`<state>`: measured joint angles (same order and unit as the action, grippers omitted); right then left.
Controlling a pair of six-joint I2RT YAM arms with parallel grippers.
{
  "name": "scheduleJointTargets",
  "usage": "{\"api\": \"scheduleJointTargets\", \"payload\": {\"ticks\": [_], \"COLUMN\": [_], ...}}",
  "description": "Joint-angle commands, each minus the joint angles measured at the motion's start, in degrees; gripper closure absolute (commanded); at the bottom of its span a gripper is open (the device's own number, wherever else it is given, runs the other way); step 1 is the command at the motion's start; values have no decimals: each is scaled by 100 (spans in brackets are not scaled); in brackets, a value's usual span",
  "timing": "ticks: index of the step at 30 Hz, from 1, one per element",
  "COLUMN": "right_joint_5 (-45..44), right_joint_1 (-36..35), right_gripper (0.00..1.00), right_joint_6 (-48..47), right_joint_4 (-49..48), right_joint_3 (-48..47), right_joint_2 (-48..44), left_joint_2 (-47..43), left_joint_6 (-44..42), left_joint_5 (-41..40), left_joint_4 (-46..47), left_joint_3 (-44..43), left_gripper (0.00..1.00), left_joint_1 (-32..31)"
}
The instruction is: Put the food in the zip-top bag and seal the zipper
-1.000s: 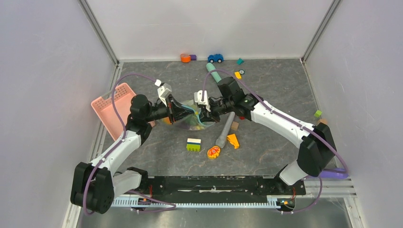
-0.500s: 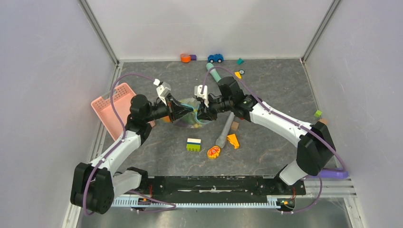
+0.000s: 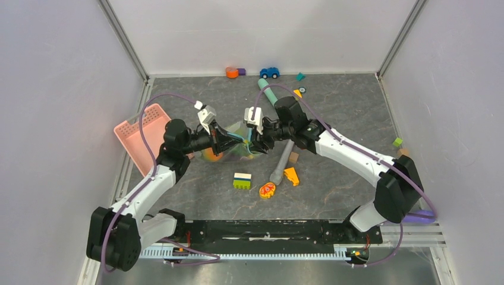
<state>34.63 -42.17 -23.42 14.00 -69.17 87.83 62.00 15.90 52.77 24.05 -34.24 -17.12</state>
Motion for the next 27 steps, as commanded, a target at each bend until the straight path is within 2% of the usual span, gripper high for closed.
{"api": "scheduleJointTargets", "payload": {"ticks": [1, 9, 11, 14, 27], "right_joint_5": [-373, -1415, -1653, -1856, -2026], "right_joint_1": [-32, -24, -32, -27, 129], "right_gripper": [43, 26, 19, 2, 2], "right_joint_6": [-34, -362, -404, -360, 127], "right_joint_4": [-178, 337, 335, 233, -125], "right_joint_3": [-178, -665, -707, -665, -556], "right_joint_2": [-370, -646, -762, -949, -1231], "left_joint_2": [-196, -332, -364, -405, -412], "left_joint_6": [-350, -424, -446, -448, -614], "left_joint_5": [-7, -5, -21, -38, -82], "left_joint_4": [-96, -222, -265, -261, -487], "left_joint_3": [-49, 4, 16, 47, 12], "left_gripper": [98, 98, 98, 98, 98], "left_joint_1": [-54, -54, -48, -54, -54]}}
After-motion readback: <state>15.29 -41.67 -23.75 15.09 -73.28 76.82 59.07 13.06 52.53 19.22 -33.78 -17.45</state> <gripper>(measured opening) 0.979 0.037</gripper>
